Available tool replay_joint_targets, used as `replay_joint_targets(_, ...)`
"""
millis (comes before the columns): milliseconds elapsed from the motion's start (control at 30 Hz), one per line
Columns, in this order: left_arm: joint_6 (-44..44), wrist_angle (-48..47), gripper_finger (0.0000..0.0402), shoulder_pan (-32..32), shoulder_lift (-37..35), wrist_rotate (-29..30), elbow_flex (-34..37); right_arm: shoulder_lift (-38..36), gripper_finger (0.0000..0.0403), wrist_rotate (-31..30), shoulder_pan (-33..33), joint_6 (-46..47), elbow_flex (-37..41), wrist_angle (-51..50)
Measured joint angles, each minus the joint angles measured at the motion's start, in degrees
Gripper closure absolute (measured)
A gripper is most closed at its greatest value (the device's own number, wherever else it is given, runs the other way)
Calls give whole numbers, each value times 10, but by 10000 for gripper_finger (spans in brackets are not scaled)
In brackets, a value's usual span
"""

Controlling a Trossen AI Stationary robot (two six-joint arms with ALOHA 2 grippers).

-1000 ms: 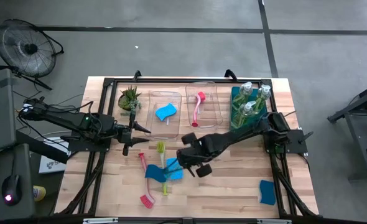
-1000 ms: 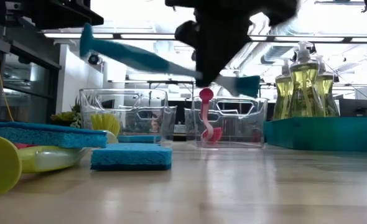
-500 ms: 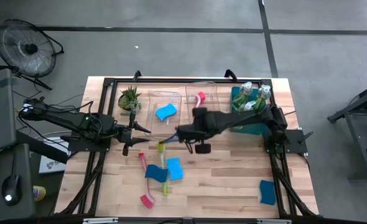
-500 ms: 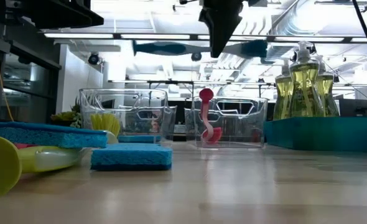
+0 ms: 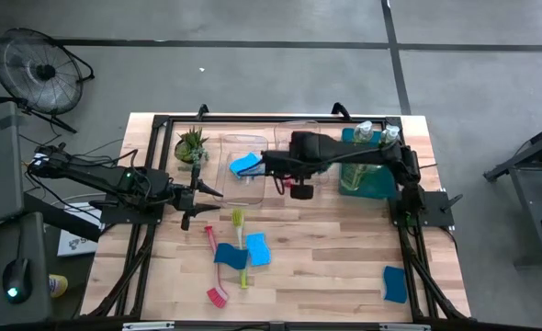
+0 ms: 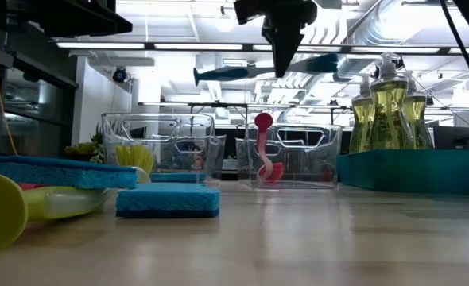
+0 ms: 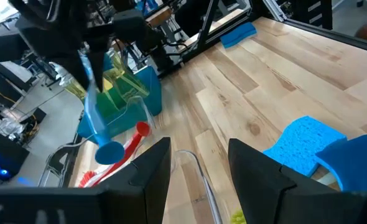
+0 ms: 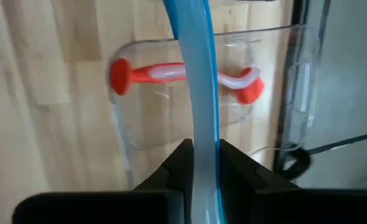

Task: Pick & Place Kitchen Sink Supplies
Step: Put the blue dishwashing brush into the right transparent bin

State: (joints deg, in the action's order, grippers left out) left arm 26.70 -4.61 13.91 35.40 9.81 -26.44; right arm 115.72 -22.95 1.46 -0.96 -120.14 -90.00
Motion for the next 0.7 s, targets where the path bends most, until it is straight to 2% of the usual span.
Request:
replay_joint_targets(133,0,-3,246,0,0,0,0,-3,357,-14,13,-64,0,0)
replay_joint_targets(700,0,-5,246,0,0,-2,0,-31,358,46,114,-382,0,-1)
